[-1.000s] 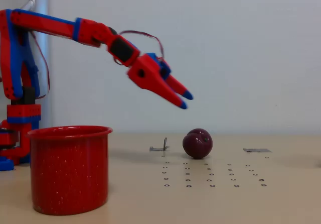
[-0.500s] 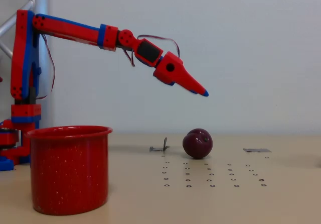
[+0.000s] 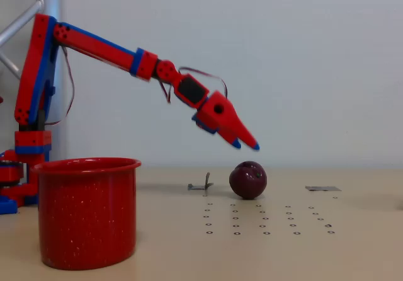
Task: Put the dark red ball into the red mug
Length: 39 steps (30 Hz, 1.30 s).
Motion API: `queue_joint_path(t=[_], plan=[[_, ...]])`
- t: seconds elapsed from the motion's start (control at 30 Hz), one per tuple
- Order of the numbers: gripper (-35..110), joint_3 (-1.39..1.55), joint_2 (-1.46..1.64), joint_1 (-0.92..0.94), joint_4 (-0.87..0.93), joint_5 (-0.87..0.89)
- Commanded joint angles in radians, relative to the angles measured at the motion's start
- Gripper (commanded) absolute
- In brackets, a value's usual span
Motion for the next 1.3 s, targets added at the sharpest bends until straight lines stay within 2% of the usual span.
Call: queue_joint_path(t=[0.0,0.4,0.7,1.27], plan=[[37,-0.117,0.009,0.003,-0.040,-0.014],[37,-0.080,-0.048,0.043,-0.130,-0.054],[38,-0.075,-0.098,0.086,-0.135,-0.057],[38,-0.005,-0.054,0.118,-0.140,0.109]])
